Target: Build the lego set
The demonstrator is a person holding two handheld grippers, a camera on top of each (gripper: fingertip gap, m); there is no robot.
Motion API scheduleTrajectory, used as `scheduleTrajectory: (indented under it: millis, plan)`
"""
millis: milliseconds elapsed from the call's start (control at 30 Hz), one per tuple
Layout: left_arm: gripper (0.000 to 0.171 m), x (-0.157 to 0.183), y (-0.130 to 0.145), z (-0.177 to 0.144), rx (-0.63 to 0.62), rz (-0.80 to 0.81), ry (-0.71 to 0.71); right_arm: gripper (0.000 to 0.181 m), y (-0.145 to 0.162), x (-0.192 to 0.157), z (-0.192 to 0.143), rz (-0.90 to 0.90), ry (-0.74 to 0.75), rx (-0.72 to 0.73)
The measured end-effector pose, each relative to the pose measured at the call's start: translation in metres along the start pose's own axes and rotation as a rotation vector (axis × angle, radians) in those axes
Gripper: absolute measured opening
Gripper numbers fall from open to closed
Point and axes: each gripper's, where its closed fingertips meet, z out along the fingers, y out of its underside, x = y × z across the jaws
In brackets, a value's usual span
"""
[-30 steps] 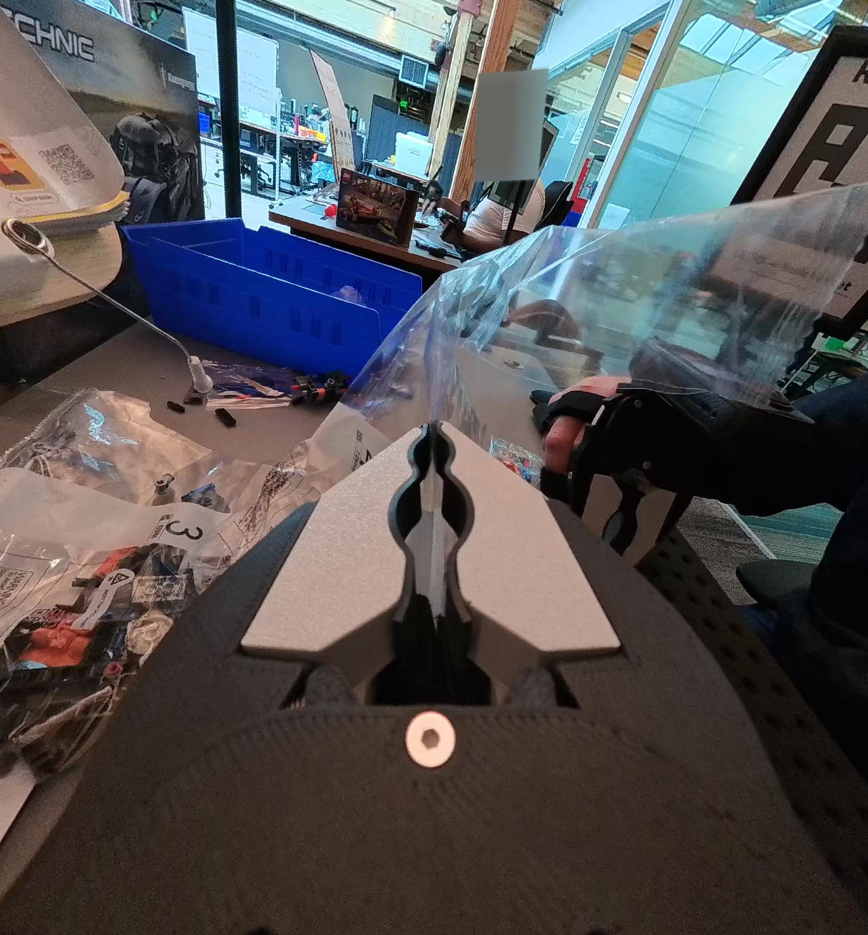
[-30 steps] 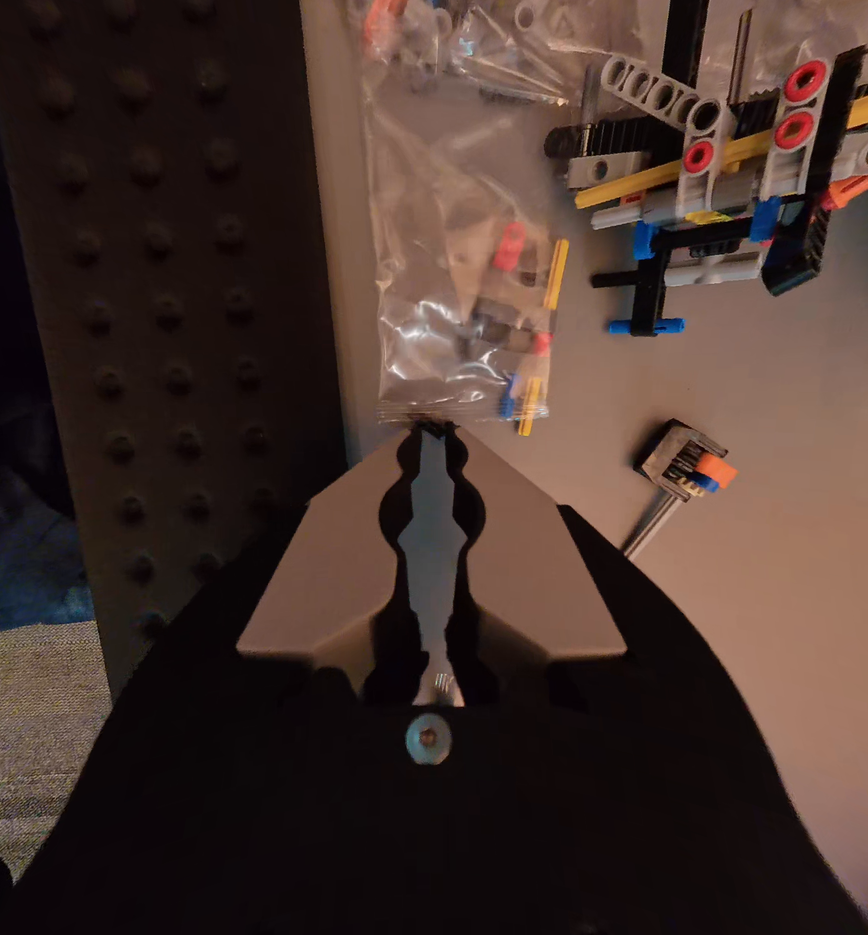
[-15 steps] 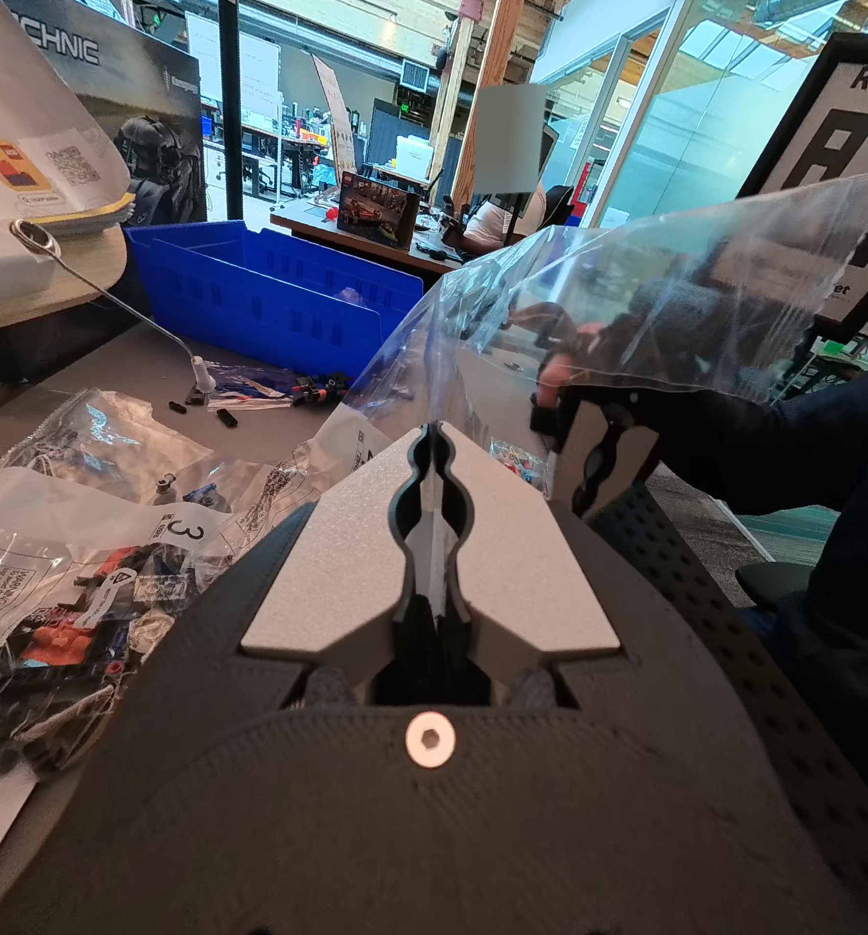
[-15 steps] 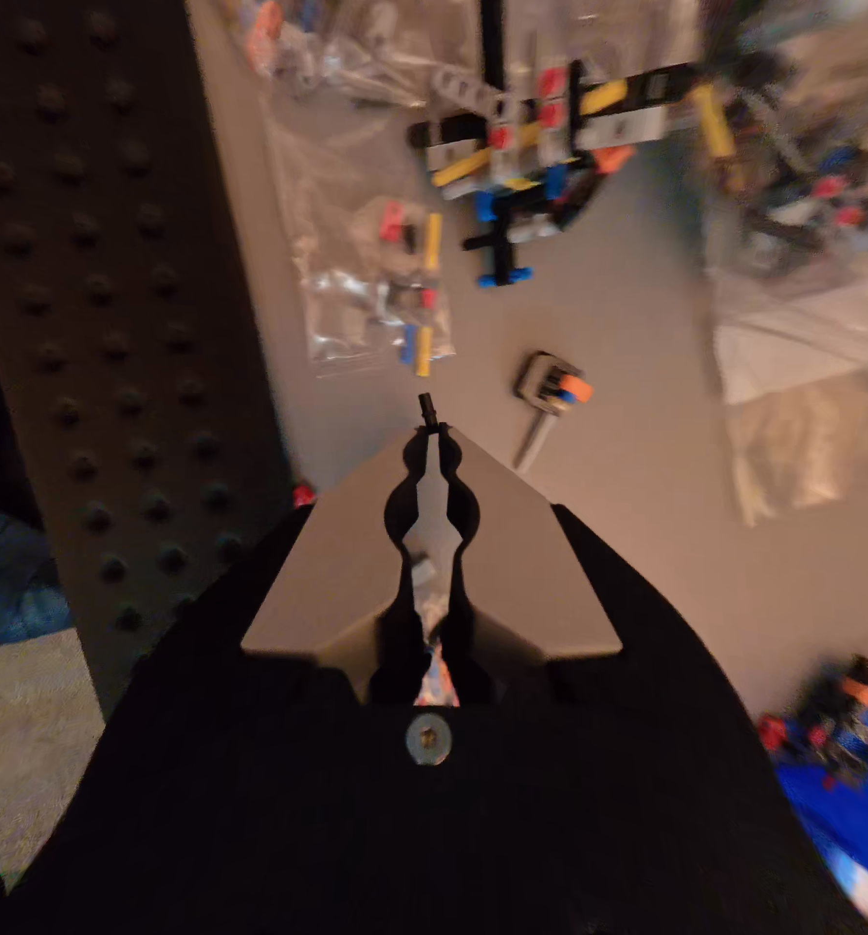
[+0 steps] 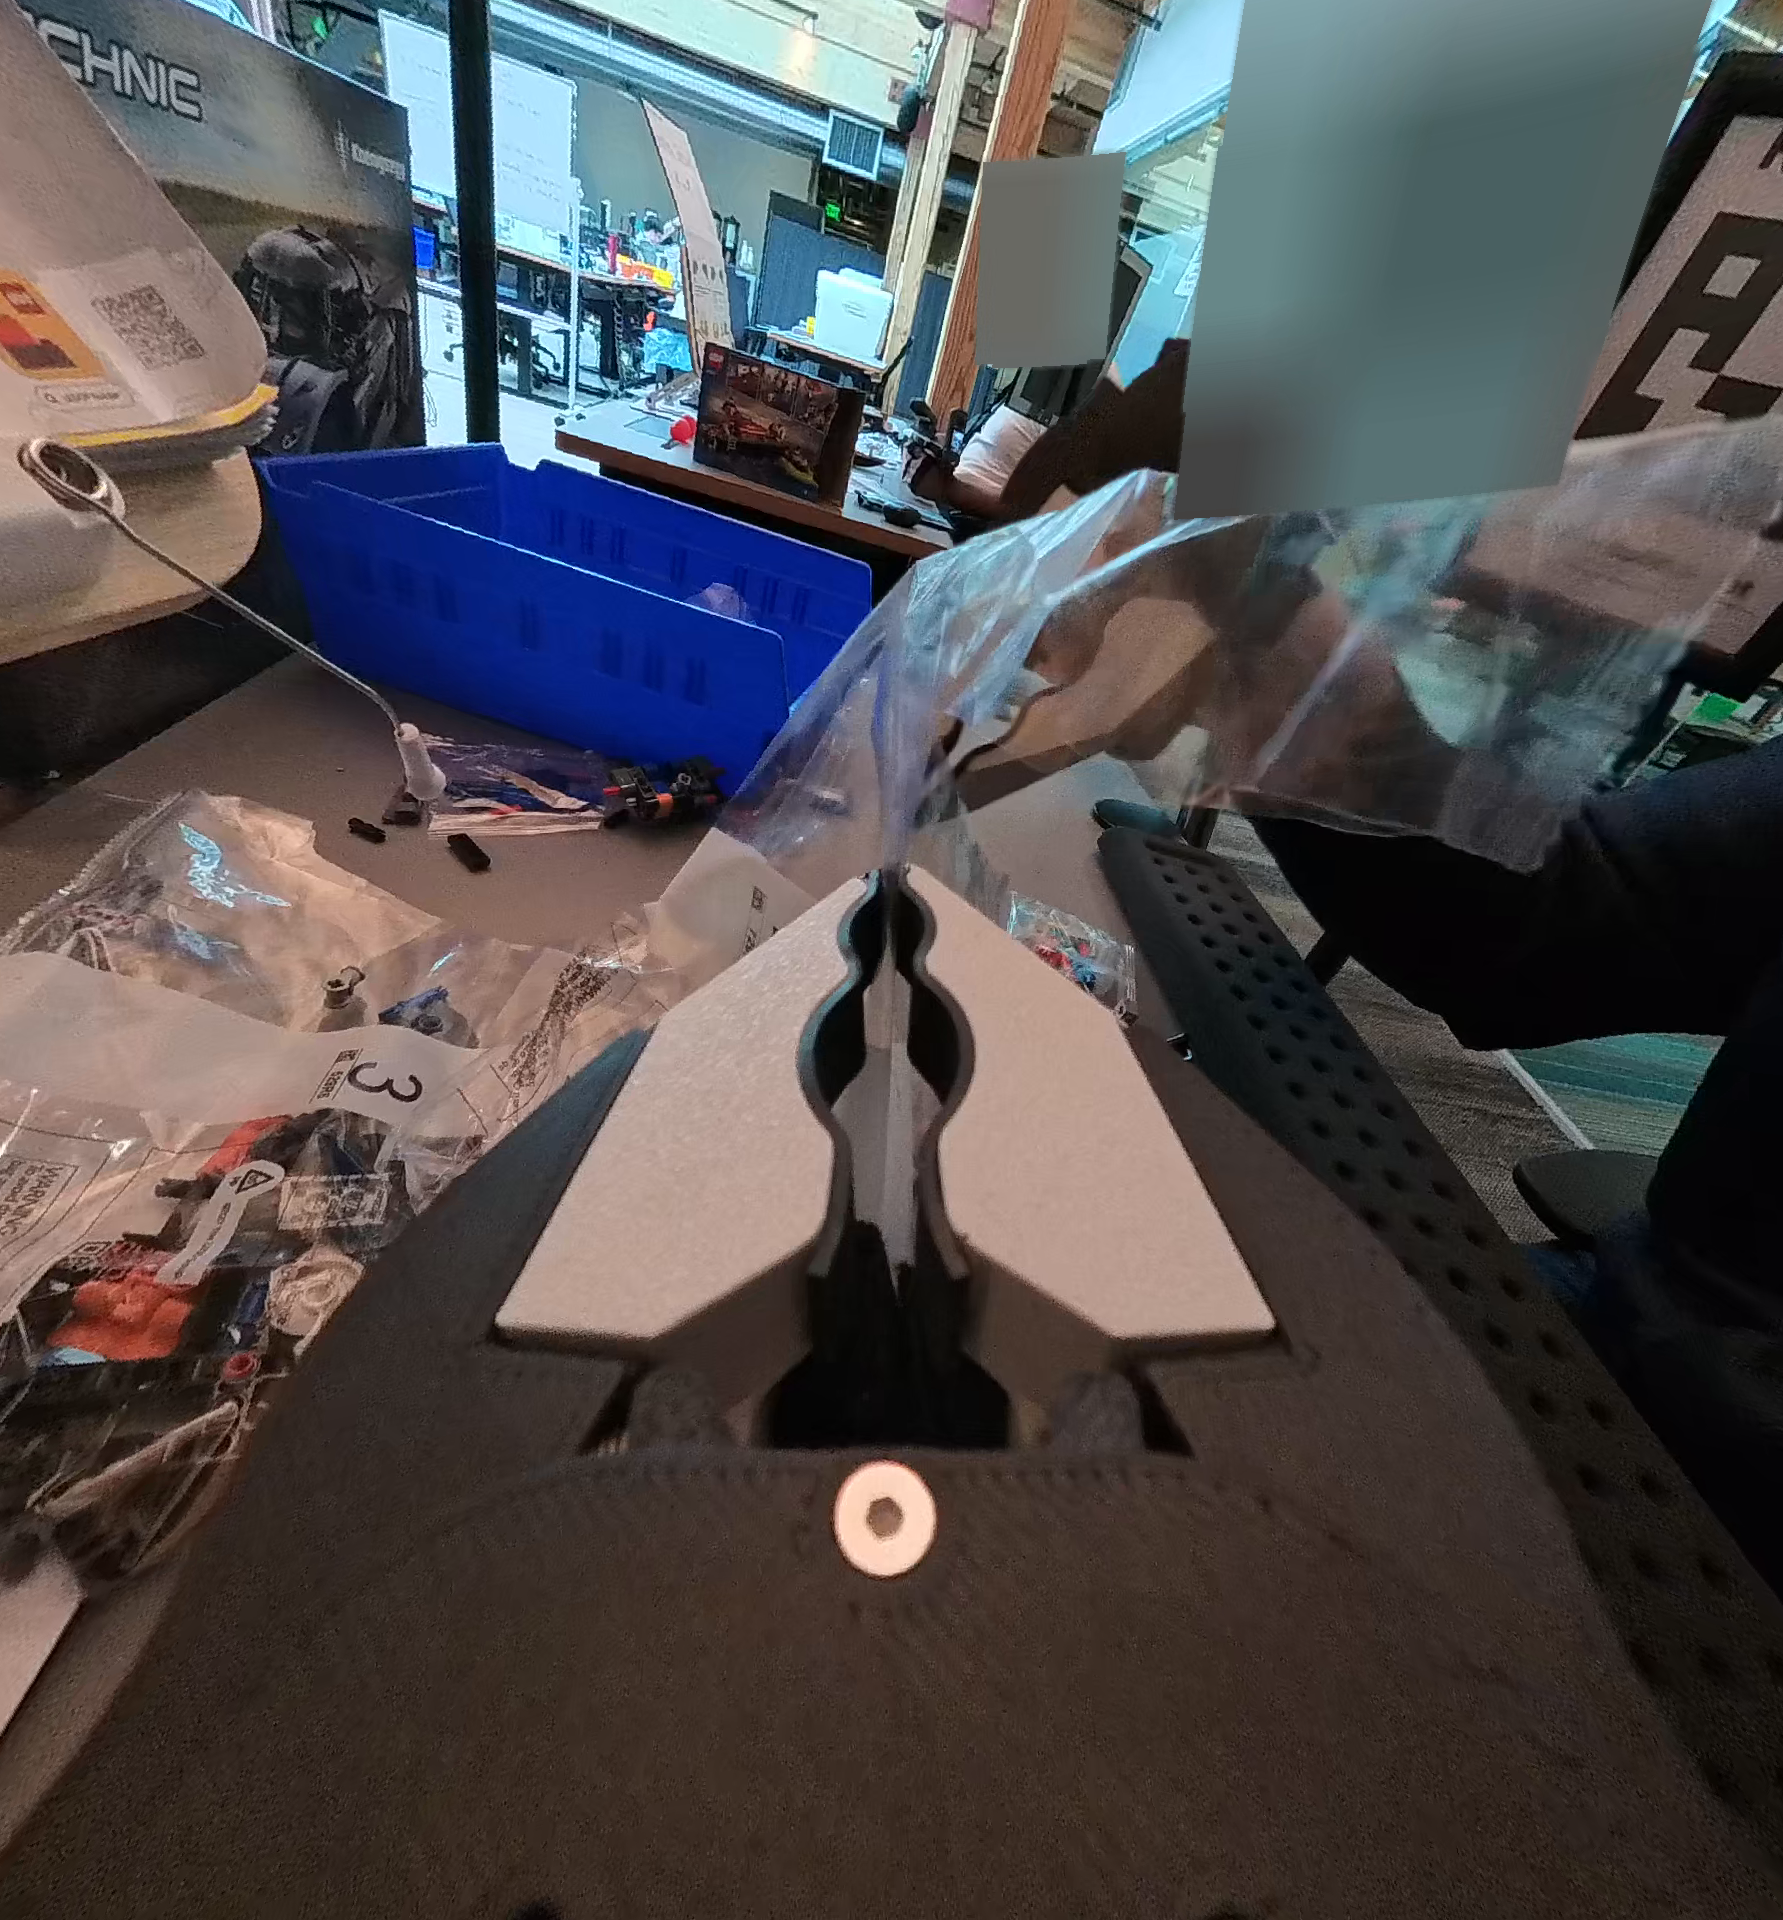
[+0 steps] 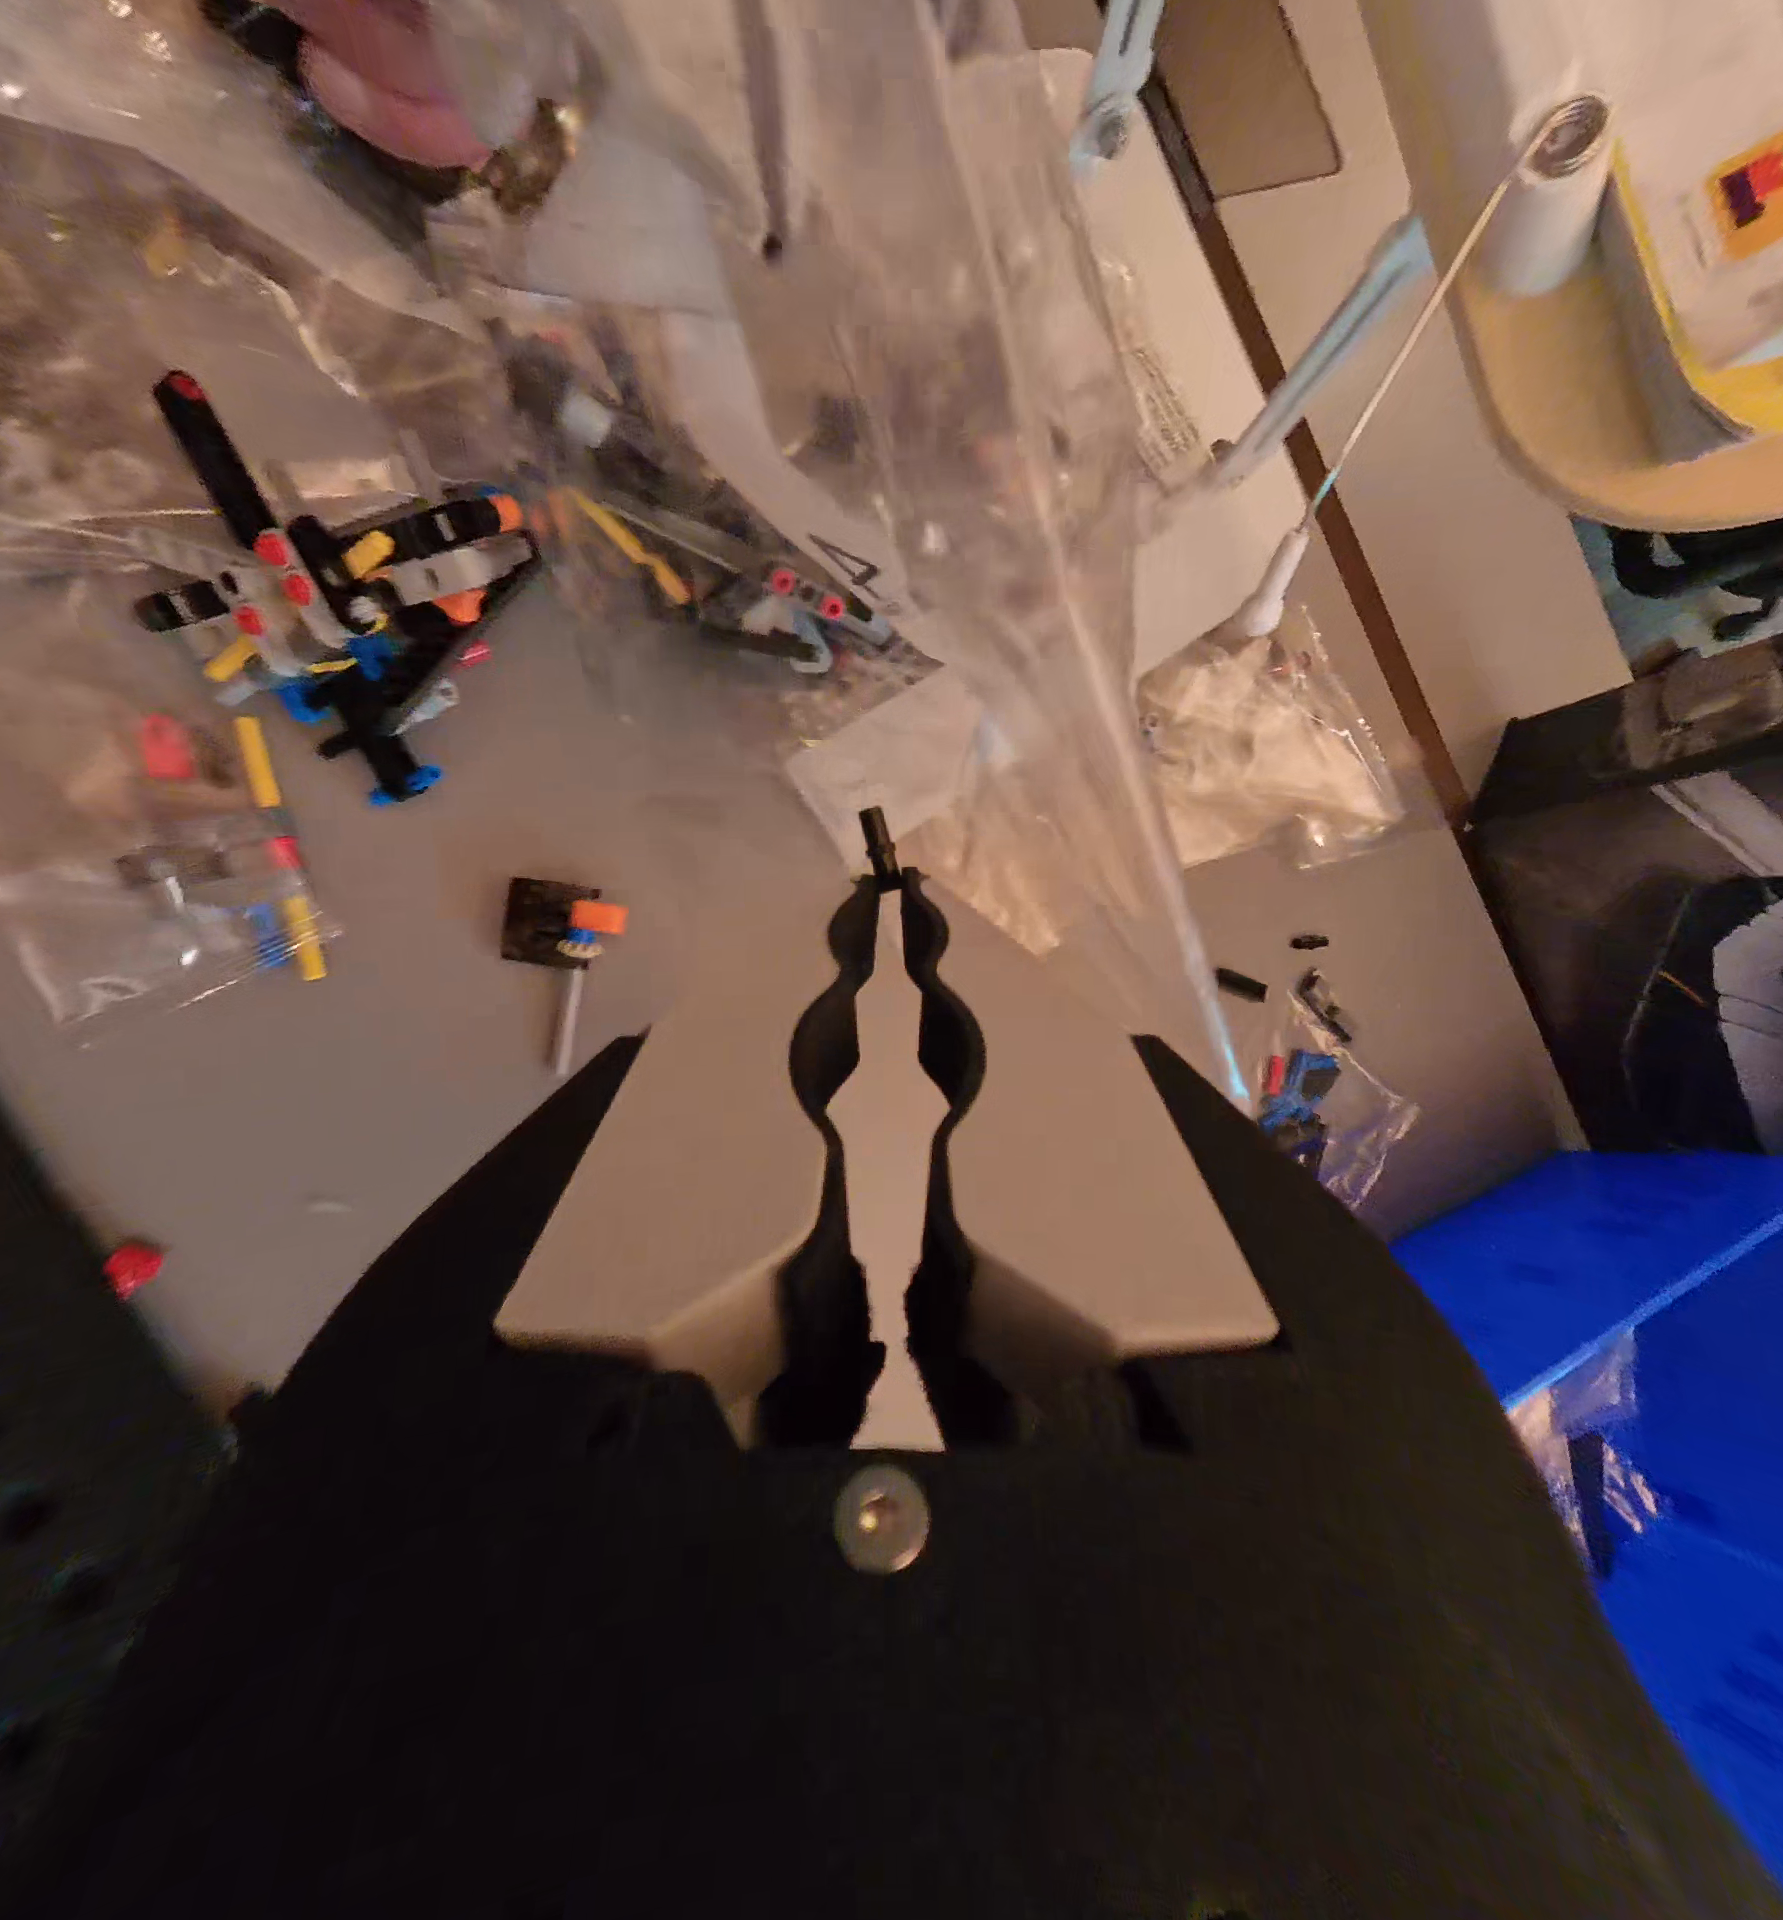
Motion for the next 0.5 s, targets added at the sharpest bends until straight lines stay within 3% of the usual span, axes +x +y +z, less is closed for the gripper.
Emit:
scheduleTrajectory:
  millis: [500]
  plan:
    - [0.0, 0.001, 0.003, 0.004, -0.014, -0.001, 0.006, 0.002, 0.012, 0.025, -0.017, 0.08, 0.085, 0.033]
